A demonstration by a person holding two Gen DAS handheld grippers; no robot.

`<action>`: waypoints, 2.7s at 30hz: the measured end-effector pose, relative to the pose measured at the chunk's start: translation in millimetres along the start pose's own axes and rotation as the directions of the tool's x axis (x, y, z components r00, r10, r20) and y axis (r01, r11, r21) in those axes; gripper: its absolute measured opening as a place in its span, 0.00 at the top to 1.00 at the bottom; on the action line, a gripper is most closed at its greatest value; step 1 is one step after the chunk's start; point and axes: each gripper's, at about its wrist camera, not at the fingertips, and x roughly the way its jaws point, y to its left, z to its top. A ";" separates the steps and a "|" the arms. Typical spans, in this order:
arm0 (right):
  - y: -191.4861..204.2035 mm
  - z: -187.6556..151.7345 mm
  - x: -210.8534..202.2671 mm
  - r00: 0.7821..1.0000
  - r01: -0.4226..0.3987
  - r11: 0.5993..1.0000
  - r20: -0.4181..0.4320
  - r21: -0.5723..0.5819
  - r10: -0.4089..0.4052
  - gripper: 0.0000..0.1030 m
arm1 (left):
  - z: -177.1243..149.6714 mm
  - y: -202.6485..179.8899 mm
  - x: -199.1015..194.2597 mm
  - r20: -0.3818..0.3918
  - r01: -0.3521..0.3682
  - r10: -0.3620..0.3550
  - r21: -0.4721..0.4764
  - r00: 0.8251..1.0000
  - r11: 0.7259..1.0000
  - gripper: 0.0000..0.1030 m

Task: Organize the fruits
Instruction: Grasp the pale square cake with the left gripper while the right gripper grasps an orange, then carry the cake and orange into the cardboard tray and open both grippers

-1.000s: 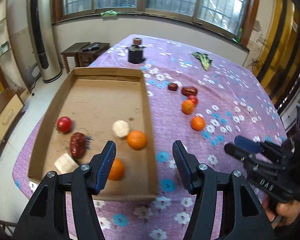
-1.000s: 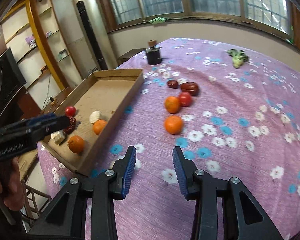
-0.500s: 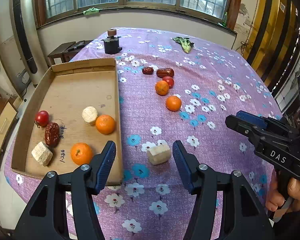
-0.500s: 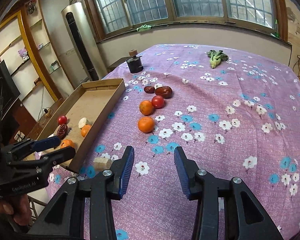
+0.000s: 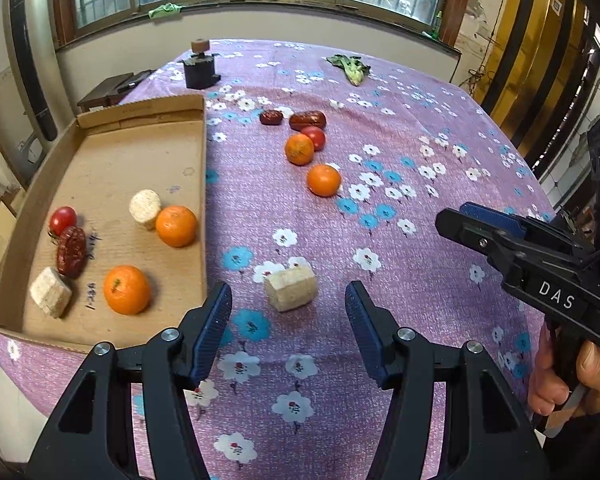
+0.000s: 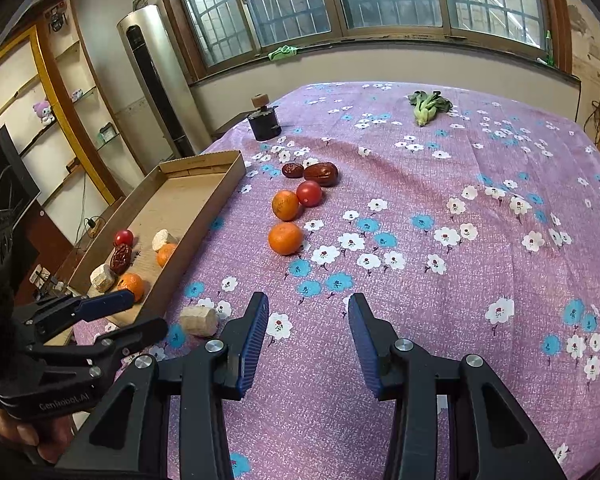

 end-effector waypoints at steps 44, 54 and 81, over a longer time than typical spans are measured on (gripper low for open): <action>3.0 19.9 58.9 0.997 -0.060 0.998 -0.045 0.002 0.060 0.69 | -0.4 -11.2 24.6 0.034 0.044 -0.049 0.125 0.998 0.991 0.65; 9.4 8.1 24.2 0.997 -0.072 0.997 -0.007 0.000 0.072 0.69 | 0.4 1.9 -7.6 0.099 0.067 -0.076 0.096 0.992 0.993 0.65; 54.3 1.6 19.1 0.992 -0.123 0.989 -0.025 -0.083 0.122 0.69 | -1.5 56.4 -30.6 0.160 0.022 -0.018 -0.023 0.987 0.999 0.65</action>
